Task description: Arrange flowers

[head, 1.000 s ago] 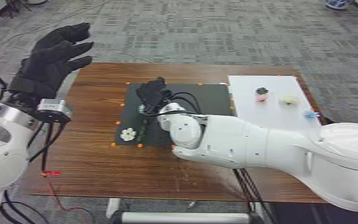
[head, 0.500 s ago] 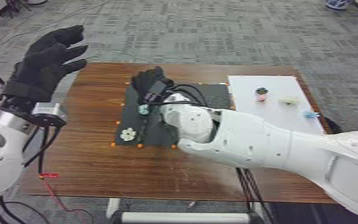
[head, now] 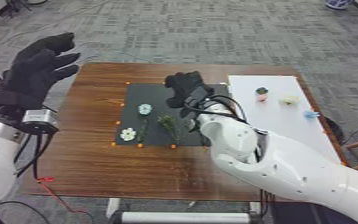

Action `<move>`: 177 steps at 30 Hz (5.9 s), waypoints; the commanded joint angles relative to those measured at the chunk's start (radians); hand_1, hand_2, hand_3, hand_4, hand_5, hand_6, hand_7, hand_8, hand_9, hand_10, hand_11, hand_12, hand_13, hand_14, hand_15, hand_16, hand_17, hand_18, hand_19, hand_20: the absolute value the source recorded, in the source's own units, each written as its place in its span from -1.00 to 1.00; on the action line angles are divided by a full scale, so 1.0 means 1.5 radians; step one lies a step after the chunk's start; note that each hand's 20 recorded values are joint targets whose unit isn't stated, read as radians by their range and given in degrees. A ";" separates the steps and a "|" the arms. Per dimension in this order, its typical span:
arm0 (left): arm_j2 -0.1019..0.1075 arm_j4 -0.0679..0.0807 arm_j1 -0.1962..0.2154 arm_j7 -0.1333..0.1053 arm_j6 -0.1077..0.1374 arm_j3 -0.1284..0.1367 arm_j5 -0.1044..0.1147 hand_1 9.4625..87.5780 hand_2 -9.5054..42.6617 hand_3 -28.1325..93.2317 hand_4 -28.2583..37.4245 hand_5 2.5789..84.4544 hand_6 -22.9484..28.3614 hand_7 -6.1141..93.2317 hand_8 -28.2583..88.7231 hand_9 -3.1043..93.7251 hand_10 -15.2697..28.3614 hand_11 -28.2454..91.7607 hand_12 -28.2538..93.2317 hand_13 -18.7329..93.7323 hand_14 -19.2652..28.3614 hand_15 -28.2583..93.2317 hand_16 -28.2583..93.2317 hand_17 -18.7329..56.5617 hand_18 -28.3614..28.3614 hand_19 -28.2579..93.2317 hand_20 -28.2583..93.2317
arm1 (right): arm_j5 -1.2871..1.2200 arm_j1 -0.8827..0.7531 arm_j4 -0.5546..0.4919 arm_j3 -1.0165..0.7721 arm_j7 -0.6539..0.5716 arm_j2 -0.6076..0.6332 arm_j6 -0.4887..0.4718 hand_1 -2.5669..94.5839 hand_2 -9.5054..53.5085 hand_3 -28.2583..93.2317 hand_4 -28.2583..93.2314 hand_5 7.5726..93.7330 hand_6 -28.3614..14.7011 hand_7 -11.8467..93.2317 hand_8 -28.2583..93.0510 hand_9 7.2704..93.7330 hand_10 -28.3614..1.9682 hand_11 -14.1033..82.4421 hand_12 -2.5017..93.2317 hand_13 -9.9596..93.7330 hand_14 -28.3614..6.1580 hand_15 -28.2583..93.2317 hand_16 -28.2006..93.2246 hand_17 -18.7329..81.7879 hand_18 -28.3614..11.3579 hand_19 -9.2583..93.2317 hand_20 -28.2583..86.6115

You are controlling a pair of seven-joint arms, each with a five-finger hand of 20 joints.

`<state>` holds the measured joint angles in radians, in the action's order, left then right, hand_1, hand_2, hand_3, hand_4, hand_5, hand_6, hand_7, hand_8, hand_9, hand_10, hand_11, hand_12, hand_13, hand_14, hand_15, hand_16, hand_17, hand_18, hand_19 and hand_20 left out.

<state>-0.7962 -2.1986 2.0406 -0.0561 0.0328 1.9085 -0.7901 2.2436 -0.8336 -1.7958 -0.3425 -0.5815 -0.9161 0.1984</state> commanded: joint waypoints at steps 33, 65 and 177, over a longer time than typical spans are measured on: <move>-0.066 -0.041 0.151 -0.007 0.031 0.070 -0.004 -0.59 -0.86 0.63 -0.92 -0.47 -0.01 -0.37 -0.71 -0.56 0.15 -0.17 -0.22 -0.49 0.37 0.15 -0.59 -0.78 0.73 0.15 -0.40 | 0.038 -0.239 0.228 -0.223 -0.202 0.232 0.036 -0.08 -1.00 0.82 -1.00 0.14 0.35 -0.10 -0.68 0.32 0.38 -0.18 -0.21 0.45 0.27 0.78 -0.08 0.07 -0.59 0.94 0.45; 0.005 -0.001 0.009 0.020 0.007 0.010 0.006 -0.58 -0.85 0.63 -0.92 -0.47 -0.02 -0.38 -0.72 -0.56 0.14 -0.17 -0.22 -0.48 0.35 0.13 -0.59 -0.78 0.72 0.14 -0.39 | -0.021 0.193 0.106 0.181 -0.004 0.015 0.224 0.07 -1.00 0.89 -1.00 0.60 0.43 -0.01 -0.52 0.82 0.62 -0.28 0.15 0.64 0.42 0.74 0.00 0.22 -0.59 1.00 0.47; 0.014 0.005 -0.020 0.003 0.010 -0.009 0.002 -0.60 -0.86 0.64 -0.92 -0.47 -0.02 -0.38 -0.70 -0.56 0.13 -0.20 -0.21 -0.49 0.35 0.11 -0.58 -0.79 0.72 0.14 -0.40 | -0.046 0.151 0.155 0.136 0.199 -0.105 -0.190 -0.25 -0.39 1.00 -0.82 -0.25 0.53 -0.37 -0.79 0.51 0.17 0.69 0.06 0.69 0.22 0.94 0.09 0.33 -0.75 1.00 0.77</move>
<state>-0.7694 -2.1843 2.0055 -0.0509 0.0385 1.8883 -0.7905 2.1664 -0.6216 -1.5704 -0.1228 -0.2810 -1.0341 -0.0888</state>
